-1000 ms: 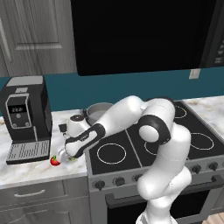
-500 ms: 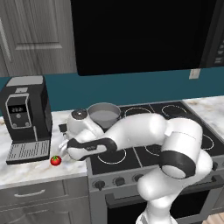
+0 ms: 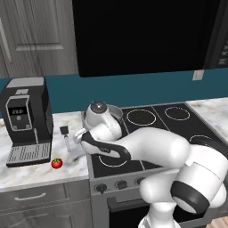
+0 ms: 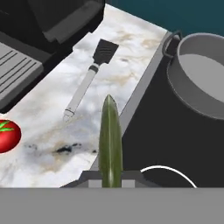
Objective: Put the tomato and lemon wedge in the pot. Retrieve the spatula and lightly stir the vegetables in the pot.
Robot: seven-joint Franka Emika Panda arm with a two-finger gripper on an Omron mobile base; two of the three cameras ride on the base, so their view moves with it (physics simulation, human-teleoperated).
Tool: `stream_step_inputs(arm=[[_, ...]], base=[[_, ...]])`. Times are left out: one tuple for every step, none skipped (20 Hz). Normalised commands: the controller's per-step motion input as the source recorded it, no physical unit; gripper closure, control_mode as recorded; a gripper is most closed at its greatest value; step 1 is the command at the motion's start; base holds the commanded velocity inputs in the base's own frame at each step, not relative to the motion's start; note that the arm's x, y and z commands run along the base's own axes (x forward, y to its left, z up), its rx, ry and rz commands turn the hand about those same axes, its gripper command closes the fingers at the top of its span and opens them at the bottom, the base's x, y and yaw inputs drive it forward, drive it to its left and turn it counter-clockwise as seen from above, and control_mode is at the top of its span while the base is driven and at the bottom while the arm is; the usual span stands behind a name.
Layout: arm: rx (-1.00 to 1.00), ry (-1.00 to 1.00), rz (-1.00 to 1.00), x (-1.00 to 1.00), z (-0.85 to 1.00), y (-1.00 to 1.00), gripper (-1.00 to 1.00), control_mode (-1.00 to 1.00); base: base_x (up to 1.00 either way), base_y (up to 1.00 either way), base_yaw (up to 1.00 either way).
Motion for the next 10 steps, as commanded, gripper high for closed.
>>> stream_step_inputs(arm=[[0.02, 0.0, -0.36, 0.63, 0.49, -0.75, 1.0, -1.0], [0.01, 0.0, -0.38, 0.66, 0.44, -0.76, 1.0, -1.0], [0.01, 0.0, -0.36, 0.55, 0.43, -0.71, 1.0, -1.0], [0.02, 0.0, -0.33, 0.31, 0.4, -0.69, 1.0, -1.0], [0.0, 0.0, -0.31, 0.29, 0.3, -0.62, 1.0, -1.0], [0.0, 0.0, -0.29, 0.3, 0.22, -0.61, 1.0, -1.0], [0.0, 0.0, -0.25, 0.3, 0.15, -0.58, 1.0, -1.0], [0.0, 0.0, -0.25, 0.3, 0.14, -0.65, 1.0, -1.0], [0.0, 0.02, -0.24, 0.36, 0.08, -0.71, 1.0, -1.0], [0.0, 0.02, -0.23, 0.34, 0.0, -0.67, 1.0, -1.0]], base=[[0.0, 0.0, 0.0], [0.0, 0.0, 0.0], [0.0, 0.0, 0.0], [0.0, 0.0, 0.0], [0.0, 0.0, 0.0], [0.0, 0.0, 0.0], [0.0, 0.0, 0.0], [0.0, 0.0, 0.0], [0.0, 0.0, 0.0], [0.0, 0.0, 0.0]])
